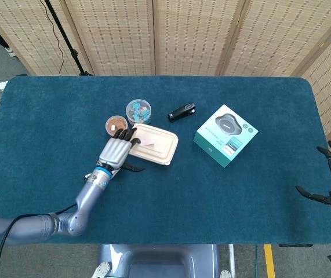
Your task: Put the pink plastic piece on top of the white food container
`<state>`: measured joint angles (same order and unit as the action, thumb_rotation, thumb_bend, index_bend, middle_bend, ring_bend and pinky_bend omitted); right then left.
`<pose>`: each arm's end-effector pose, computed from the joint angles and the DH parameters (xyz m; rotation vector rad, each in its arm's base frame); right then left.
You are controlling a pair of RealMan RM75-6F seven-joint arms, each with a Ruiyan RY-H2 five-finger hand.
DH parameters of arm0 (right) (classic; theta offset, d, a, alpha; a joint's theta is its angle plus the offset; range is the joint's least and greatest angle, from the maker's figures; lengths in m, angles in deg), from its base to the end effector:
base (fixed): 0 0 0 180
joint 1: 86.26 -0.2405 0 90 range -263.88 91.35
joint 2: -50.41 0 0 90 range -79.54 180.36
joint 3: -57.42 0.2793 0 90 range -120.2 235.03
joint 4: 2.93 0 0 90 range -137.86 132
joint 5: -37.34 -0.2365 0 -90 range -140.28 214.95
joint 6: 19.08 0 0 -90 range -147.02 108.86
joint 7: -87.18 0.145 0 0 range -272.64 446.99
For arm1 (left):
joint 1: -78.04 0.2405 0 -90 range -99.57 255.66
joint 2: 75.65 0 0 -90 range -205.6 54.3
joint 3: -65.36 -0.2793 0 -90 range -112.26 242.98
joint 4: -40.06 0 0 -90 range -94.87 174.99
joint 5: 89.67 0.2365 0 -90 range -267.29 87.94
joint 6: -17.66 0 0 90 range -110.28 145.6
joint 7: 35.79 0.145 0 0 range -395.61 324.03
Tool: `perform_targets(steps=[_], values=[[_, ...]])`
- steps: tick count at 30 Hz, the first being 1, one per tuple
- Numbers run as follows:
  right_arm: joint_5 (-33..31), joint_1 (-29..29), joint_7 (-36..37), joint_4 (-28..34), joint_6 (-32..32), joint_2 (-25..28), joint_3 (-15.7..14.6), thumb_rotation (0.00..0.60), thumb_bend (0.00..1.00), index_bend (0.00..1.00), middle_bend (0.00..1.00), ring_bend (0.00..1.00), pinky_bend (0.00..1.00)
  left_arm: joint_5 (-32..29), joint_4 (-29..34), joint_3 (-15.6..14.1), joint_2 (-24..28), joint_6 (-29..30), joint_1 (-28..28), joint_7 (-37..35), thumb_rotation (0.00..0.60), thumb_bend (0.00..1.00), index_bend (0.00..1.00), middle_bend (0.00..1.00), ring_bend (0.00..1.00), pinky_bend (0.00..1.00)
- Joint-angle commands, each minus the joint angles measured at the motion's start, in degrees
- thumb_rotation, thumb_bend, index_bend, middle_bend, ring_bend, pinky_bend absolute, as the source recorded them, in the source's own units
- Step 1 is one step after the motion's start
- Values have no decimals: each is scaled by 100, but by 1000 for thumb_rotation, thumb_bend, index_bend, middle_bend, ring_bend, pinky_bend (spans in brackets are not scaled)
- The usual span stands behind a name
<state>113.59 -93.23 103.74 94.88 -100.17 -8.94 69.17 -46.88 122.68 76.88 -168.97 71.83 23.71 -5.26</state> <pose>-0.3293 -0.2311 0.1865 1.1079 -1.1050 1.1752 -0.1133 0.3974 -0.0680 -1.8559 -0.9980 -0.8186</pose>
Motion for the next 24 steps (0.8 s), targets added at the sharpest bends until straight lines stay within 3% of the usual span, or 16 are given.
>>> perform_targets(steps=[1,24], values=[[0,0,-7,3,0,1,-1,600,0,131,0,0,0,14,-36,1,18,-39,12,-49,272,0,257,0,0,0],[-18,1,2,21,-5,13,14,600,0,131,0,0,0,264,223,-102,111,-45,68,-105,271,0,257,0,0,0]])
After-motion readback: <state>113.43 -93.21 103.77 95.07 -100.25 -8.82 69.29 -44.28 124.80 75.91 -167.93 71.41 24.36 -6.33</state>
